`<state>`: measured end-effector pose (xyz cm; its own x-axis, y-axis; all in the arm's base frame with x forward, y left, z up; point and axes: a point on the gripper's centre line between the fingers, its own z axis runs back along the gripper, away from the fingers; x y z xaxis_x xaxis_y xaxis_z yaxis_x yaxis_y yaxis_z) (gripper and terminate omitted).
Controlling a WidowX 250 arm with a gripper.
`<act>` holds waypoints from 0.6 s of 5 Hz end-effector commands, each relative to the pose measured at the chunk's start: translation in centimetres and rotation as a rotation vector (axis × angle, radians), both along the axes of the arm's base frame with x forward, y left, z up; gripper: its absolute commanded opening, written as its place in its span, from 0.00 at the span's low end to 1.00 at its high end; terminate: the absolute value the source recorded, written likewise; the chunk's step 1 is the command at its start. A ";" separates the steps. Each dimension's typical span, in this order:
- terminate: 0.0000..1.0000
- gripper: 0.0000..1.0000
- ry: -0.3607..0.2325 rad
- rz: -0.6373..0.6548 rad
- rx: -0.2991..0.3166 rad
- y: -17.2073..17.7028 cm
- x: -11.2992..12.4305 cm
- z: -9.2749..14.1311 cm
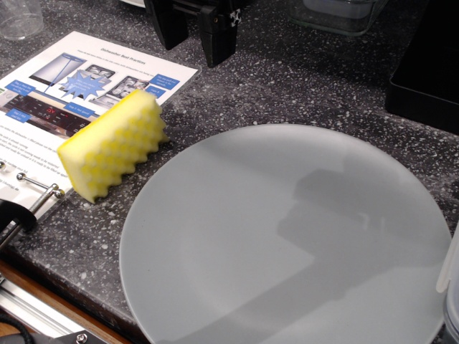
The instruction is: Pick up sponge and wipe plate
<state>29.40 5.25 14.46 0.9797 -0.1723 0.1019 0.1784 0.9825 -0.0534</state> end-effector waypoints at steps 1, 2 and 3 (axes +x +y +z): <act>0.00 1.00 0.000 0.000 0.000 0.0 0.0 0.0; 0.00 1.00 -0.064 -0.004 0.038 2.7 -1.2 1.5; 0.00 1.00 -0.027 -0.031 0.083 4.7 -3.3 1.0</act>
<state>25.60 10.16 13.52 0.9787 -0.1956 0.0617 0.1954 0.9807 0.0100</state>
